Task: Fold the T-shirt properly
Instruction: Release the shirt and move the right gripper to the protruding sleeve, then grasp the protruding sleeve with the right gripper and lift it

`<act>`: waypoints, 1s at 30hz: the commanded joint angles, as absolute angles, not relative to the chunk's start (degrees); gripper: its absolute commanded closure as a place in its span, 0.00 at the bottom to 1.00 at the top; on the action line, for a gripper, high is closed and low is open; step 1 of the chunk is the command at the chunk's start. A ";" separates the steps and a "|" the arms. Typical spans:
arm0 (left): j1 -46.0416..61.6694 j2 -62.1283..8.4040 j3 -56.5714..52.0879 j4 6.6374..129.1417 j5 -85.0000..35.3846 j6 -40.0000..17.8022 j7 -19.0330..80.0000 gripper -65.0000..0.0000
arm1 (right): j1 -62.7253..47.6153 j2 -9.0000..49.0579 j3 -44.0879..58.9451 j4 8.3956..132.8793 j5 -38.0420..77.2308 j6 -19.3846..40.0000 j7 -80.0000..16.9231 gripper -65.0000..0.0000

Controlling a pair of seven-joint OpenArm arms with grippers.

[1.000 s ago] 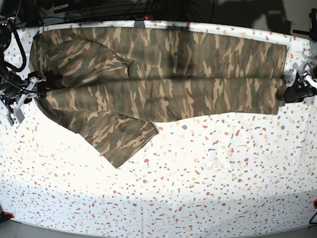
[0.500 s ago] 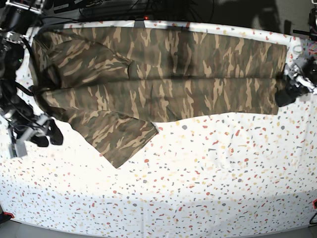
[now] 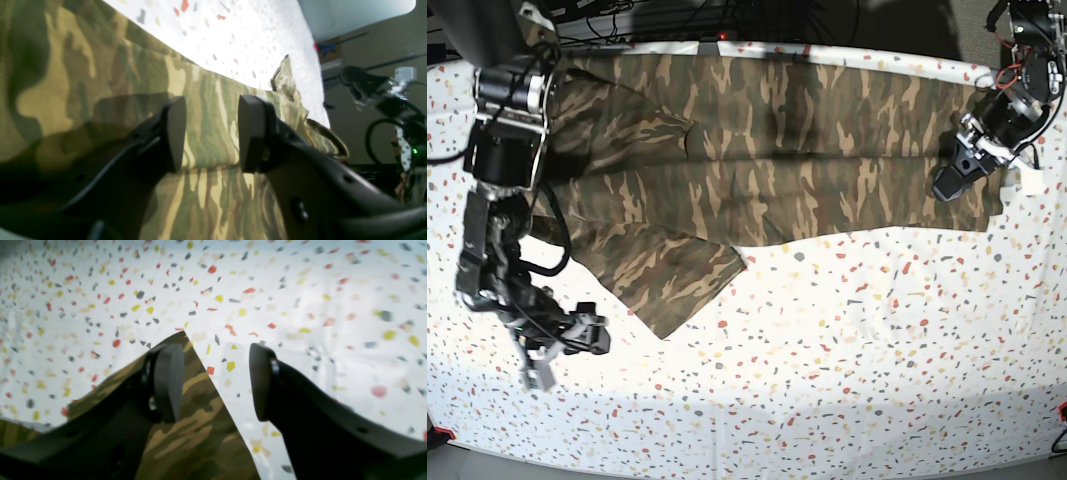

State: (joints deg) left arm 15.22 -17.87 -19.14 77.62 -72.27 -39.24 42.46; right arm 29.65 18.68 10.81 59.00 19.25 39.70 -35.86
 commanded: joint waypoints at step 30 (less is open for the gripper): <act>17.12 -17.80 -19.46 78.48 -73.58 -40.00 41.95 0.61 | 38.39 17.93 0.62 36.05 8.19 40.00 -26.41 1.00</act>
